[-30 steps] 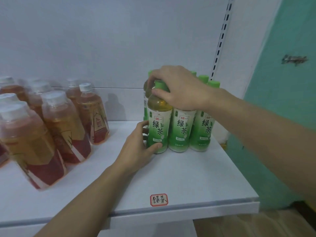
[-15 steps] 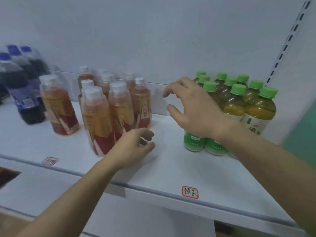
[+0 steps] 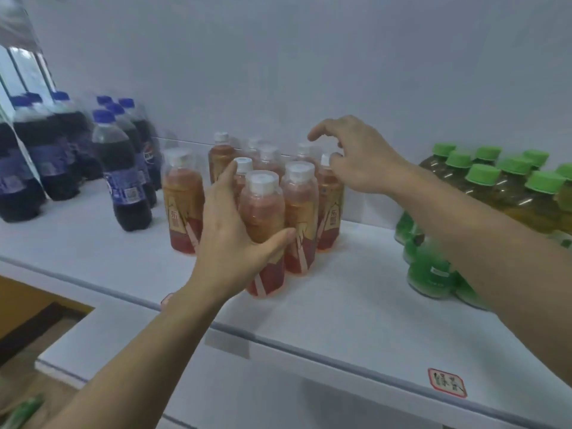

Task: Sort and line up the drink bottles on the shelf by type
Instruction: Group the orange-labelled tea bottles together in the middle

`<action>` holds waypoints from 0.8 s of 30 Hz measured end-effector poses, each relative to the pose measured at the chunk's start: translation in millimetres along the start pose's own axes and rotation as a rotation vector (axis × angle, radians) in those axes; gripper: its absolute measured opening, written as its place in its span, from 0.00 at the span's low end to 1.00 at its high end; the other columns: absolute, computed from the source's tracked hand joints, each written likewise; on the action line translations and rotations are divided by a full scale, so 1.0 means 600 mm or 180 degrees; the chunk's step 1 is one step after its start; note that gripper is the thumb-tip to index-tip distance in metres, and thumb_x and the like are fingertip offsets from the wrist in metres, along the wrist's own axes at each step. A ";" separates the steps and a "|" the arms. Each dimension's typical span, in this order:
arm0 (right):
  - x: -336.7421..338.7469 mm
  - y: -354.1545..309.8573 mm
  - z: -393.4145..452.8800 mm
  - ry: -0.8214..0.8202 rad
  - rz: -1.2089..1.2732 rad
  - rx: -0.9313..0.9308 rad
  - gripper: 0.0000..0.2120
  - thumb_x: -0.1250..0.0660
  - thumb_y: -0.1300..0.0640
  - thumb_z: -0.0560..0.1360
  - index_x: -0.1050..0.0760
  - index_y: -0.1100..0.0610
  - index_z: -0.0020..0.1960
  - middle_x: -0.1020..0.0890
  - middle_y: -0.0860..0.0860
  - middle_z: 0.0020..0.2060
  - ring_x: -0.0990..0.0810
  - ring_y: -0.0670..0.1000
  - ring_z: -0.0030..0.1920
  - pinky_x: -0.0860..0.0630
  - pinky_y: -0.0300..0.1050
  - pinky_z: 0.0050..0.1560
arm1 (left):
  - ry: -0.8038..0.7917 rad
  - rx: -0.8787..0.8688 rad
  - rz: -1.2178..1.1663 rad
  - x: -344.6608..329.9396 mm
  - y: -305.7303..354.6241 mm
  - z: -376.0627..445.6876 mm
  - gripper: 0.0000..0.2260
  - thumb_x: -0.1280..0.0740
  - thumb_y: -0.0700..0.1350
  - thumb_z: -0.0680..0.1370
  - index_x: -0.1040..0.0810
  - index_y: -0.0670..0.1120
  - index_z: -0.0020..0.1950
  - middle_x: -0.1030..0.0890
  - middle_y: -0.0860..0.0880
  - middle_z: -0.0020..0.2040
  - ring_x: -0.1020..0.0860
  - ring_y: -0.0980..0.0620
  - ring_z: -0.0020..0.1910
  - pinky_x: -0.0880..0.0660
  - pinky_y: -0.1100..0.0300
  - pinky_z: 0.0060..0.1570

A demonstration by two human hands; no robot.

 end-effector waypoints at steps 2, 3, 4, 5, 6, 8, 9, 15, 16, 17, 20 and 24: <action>-0.021 0.016 0.020 -0.0494 -0.0103 -0.0149 0.23 0.32 0.55 0.76 0.28 0.45 0.69 0.29 0.50 0.68 0.29 0.51 0.63 0.34 0.43 0.57 | -0.0165 -0.0070 0.0033 -0.016 -0.016 0.008 0.50 0.20 0.58 0.67 0.46 0.50 0.80 0.35 0.52 0.74 0.35 0.52 0.74 0.32 0.49 0.72; -0.035 0.022 0.026 -0.0788 -0.0095 -0.0200 0.23 0.30 0.53 0.76 0.28 0.44 0.70 0.29 0.48 0.68 0.29 0.49 0.62 0.34 0.44 0.57 | -0.0180 -0.0160 0.0028 -0.017 -0.020 0.015 0.49 0.20 0.57 0.67 0.45 0.50 0.80 0.33 0.52 0.74 0.34 0.53 0.73 0.31 0.50 0.72; -0.049 0.027 0.031 -0.1021 -0.0070 -0.0230 0.23 0.29 0.51 0.75 0.28 0.44 0.69 0.28 0.46 0.67 0.29 0.48 0.62 0.32 0.44 0.58 | -0.0206 -0.0245 -0.0030 -0.017 -0.024 0.022 0.49 0.20 0.55 0.67 0.44 0.50 0.80 0.32 0.52 0.74 0.34 0.54 0.73 0.31 0.51 0.72; -0.061 0.030 0.037 -0.1149 -0.0082 -0.0241 0.21 0.28 0.50 0.75 0.26 0.44 0.67 0.26 0.46 0.66 0.27 0.48 0.62 0.30 0.45 0.59 | -0.0251 -0.0314 -0.0127 -0.018 -0.027 0.028 0.48 0.20 0.55 0.67 0.44 0.50 0.80 0.32 0.52 0.73 0.33 0.54 0.72 0.31 0.52 0.71; -0.069 0.031 0.042 -0.1196 -0.0166 -0.0250 0.19 0.27 0.50 0.75 0.25 0.44 0.65 0.25 0.45 0.63 0.26 0.49 0.62 0.29 0.46 0.59 | -0.0318 -0.0350 -0.0231 -0.019 -0.033 0.033 0.48 0.20 0.54 0.67 0.44 0.52 0.80 0.31 0.53 0.72 0.32 0.55 0.72 0.31 0.52 0.71; -0.080 0.039 0.050 -0.1209 -0.0481 -0.0278 0.16 0.26 0.49 0.75 0.24 0.43 0.61 0.23 0.45 0.60 0.24 0.51 0.60 0.26 0.49 0.59 | -0.0457 -0.0380 -0.0387 -0.020 -0.047 0.040 0.48 0.20 0.55 0.67 0.44 0.54 0.80 0.31 0.55 0.72 0.32 0.55 0.72 0.29 0.50 0.70; -0.082 0.043 0.052 -0.1209 -0.0604 -0.0300 0.15 0.26 0.49 0.75 0.24 0.42 0.59 0.22 0.45 0.58 0.24 0.51 0.58 0.26 0.49 0.57 | -0.0519 -0.0399 -0.0432 -0.022 -0.052 0.043 0.49 0.20 0.55 0.67 0.44 0.54 0.80 0.30 0.55 0.72 0.31 0.55 0.71 0.28 0.49 0.69; -0.040 0.080 0.060 -0.0481 -0.0674 -0.0617 0.08 0.28 0.47 0.76 0.21 0.47 0.53 0.26 0.46 0.53 0.26 0.49 0.51 0.32 0.44 0.50 | -0.0673 -0.0585 -0.0612 -0.024 -0.056 0.051 0.47 0.20 0.57 0.66 0.44 0.56 0.78 0.32 0.59 0.72 0.31 0.55 0.71 0.27 0.48 0.69; -0.039 0.087 0.062 -0.0408 -0.0671 -0.0659 0.07 0.28 0.48 0.76 0.21 0.47 0.52 0.26 0.46 0.52 0.26 0.50 0.52 0.32 0.44 0.50 | -0.0676 -0.0609 -0.0636 -0.023 -0.056 0.050 0.47 0.21 0.57 0.66 0.44 0.58 0.78 0.32 0.61 0.71 0.31 0.56 0.71 0.27 0.48 0.69; -0.039 0.095 0.063 -0.0340 -0.0660 -0.0707 0.06 0.28 0.49 0.77 0.21 0.48 0.52 0.26 0.47 0.53 0.26 0.50 0.52 0.32 0.44 0.50 | -0.0681 -0.0626 -0.0656 -0.022 -0.055 0.050 0.47 0.21 0.58 0.66 0.45 0.60 0.78 0.33 0.62 0.70 0.31 0.56 0.71 0.27 0.48 0.69; -0.044 0.114 0.076 -0.0150 -0.0653 -0.0786 0.04 0.29 0.50 0.78 0.21 0.48 0.52 0.24 0.50 0.55 0.27 0.50 0.52 0.33 0.43 0.52 | -0.0736 -0.0527 -0.0750 -0.023 -0.058 0.050 0.46 0.23 0.60 0.66 0.43 0.58 0.78 0.31 0.60 0.73 0.31 0.56 0.72 0.26 0.46 0.67; -0.050 0.134 0.092 0.0058 -0.0645 -0.0890 0.03 0.30 0.53 0.79 0.22 0.49 0.52 0.22 0.52 0.63 0.25 0.54 0.62 0.32 0.43 0.54 | -0.0821 -0.0458 -0.0871 -0.022 -0.059 0.048 0.46 0.25 0.61 0.65 0.41 0.56 0.79 0.29 0.59 0.73 0.29 0.59 0.70 0.24 0.48 0.66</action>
Point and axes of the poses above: each hand's wrist, its own z-axis towards the middle knuckle, its own x-axis out of the back of the hand, y = z × x, the point moved 10 cm from there along z, towards the middle knuckle
